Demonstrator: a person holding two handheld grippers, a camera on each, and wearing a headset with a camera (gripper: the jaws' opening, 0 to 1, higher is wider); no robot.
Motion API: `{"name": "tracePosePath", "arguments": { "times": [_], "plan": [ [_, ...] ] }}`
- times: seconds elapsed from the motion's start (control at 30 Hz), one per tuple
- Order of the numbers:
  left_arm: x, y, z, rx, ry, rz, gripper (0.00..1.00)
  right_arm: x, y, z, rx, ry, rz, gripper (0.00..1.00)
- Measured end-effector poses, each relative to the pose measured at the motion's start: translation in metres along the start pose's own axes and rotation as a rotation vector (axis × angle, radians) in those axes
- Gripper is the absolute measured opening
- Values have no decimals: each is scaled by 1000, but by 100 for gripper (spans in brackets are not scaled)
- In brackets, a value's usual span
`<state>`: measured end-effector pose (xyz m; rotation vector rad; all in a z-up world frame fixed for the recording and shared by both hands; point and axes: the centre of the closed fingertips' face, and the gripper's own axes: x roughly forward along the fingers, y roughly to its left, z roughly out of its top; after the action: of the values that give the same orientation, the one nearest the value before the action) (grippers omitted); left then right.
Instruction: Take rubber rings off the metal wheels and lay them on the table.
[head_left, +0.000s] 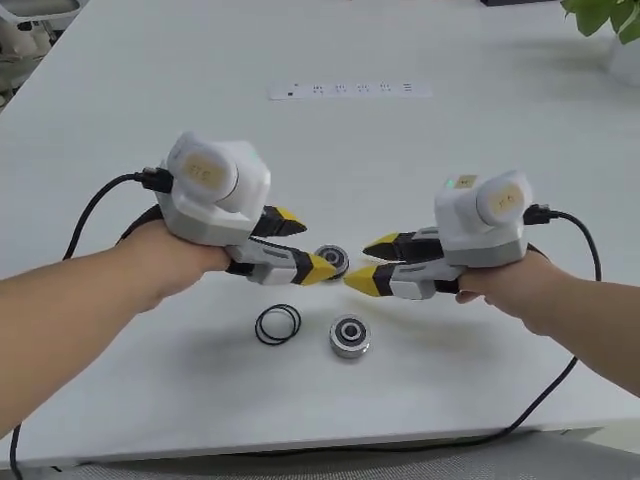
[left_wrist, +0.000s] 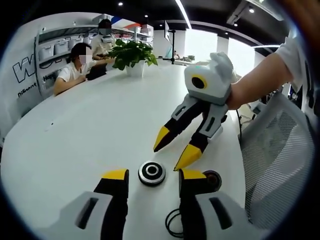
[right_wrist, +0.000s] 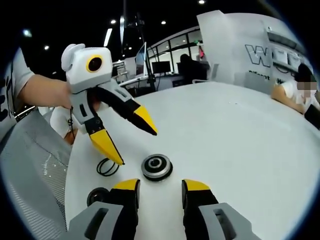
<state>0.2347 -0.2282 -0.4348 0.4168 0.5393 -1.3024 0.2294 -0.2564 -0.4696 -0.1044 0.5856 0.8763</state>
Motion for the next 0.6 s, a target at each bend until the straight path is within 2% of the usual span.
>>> {"name": "tracePosePath", "arguments": {
  "times": [0.3, 0.6],
  "plan": [
    [8, -1, -5, -2, 21, -10, 31, -1, -2, -2, -2, 3, -3, 31],
    [16, -3, -5, -6, 22, -21, 24, -1, -1, -2, -5, 3, -3, 31]
  ]
}}
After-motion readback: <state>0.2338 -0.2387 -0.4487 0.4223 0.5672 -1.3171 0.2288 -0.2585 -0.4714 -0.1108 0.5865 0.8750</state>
